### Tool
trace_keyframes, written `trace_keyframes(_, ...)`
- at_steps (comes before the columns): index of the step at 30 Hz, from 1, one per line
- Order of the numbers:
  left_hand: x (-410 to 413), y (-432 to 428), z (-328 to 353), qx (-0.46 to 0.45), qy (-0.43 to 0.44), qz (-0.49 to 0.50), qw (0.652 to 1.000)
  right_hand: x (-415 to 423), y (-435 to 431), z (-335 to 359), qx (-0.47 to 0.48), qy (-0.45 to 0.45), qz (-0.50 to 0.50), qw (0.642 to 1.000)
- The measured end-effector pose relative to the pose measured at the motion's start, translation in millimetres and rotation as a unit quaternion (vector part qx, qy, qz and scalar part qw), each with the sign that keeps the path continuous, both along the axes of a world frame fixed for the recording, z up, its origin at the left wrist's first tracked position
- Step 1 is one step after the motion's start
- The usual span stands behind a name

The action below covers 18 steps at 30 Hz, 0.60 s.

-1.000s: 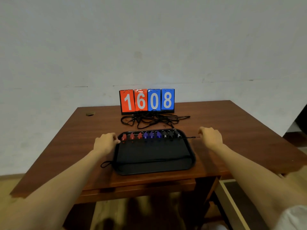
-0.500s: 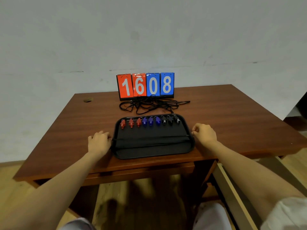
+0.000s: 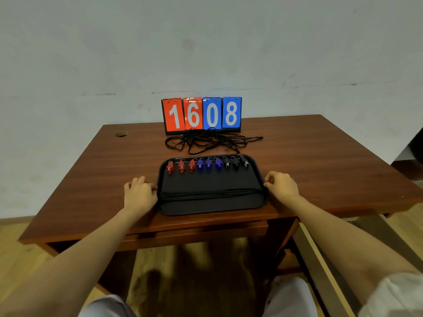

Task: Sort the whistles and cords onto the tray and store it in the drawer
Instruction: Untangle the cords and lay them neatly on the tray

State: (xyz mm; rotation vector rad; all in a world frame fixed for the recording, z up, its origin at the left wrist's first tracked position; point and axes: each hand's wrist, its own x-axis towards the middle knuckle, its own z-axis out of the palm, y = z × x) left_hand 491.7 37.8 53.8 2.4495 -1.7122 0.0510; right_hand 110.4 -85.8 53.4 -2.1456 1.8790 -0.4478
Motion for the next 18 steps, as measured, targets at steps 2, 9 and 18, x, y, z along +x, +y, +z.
trace_keyframes(2,-0.6,1.1,-2.8,0.004,-0.014,-0.014,1.000,-0.1,-1.1,-1.1,-0.003,-0.002,0.007,1.000)
trace_keyframes(9,-14.4,-2.1,-9.2,0.033,-0.016,-0.067,0.997,8.1,2.8,-0.6,-0.066,0.035,0.161,0.984)
trace_keyframes(18,-21.6,1.3,-16.1,0.052,-0.027,-0.102,0.993,14.8,4.8,-11.7,-0.030,0.183,0.233,0.955)
